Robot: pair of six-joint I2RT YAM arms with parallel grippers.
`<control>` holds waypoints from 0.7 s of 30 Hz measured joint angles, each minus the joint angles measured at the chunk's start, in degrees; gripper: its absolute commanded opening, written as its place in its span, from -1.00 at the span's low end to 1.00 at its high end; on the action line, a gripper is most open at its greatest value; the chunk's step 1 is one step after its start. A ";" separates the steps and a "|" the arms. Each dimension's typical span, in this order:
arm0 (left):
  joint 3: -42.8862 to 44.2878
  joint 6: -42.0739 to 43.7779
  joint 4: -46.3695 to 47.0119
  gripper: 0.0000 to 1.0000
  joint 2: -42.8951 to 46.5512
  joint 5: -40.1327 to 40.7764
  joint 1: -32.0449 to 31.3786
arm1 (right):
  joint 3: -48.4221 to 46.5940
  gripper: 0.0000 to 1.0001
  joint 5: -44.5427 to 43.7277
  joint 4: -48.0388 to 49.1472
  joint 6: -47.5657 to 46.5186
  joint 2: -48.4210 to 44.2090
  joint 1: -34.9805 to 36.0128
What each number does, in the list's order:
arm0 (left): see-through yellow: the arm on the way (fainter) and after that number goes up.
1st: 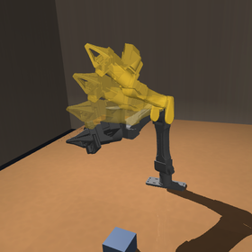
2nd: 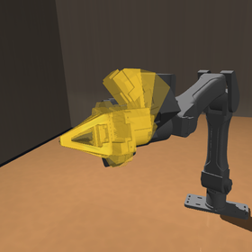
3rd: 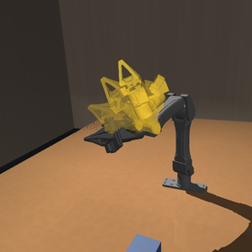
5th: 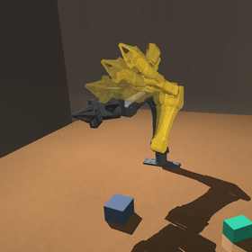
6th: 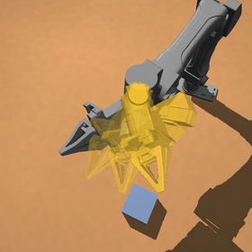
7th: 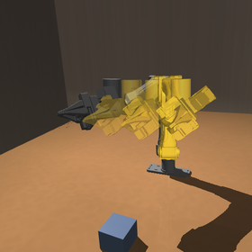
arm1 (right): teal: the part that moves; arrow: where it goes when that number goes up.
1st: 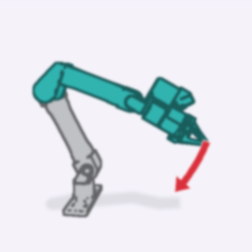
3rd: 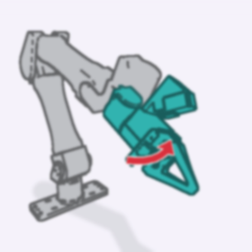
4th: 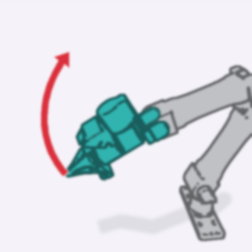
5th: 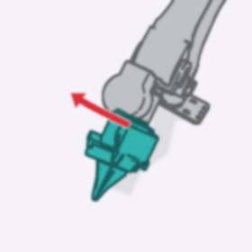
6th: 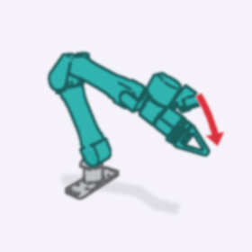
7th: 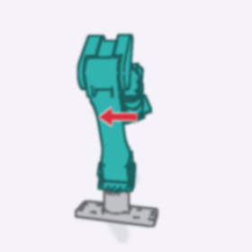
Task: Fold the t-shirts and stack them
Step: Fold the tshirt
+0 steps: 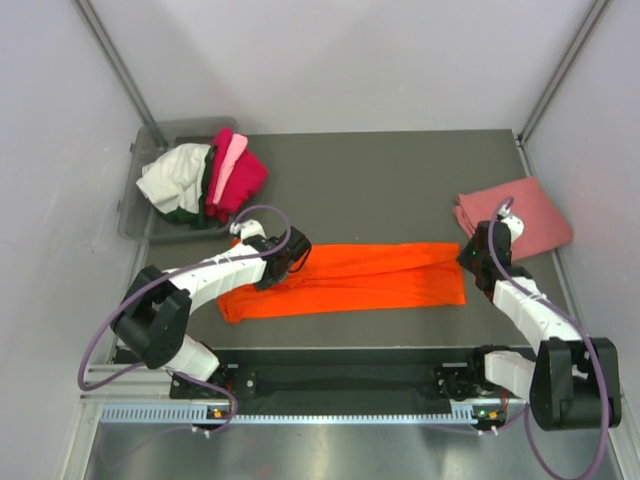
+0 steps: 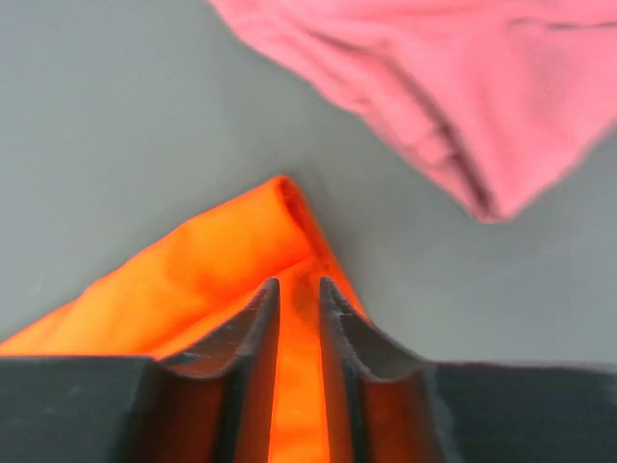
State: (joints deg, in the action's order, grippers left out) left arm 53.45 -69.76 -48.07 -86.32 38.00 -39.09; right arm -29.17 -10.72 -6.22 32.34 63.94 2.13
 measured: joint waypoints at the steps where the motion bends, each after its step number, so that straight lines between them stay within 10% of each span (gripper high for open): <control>1: -1.22 0.33 0.48 -0.18 0.35 -0.17 -0.11 | 0.81 -0.14 -1.05 0.22 0.48 -1.01 -0.02; 2: -2.58 0.50 0.63 0.07 0.87 -0.17 -0.42 | 1.64 -0.06 -2.21 0.35 1.20 -2.43 -0.04; 21: -4.35 7.06 -3.76 0.42 24.39 -1.42 -1.99 | 1.09 0.03 -2.10 -0.72 -0.22 -14.05 5.55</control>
State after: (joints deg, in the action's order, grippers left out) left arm 49.10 -62.70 -51.83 -61.93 36.58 -41.08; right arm -28.08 -12.82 -6.94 32.12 49.89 7.68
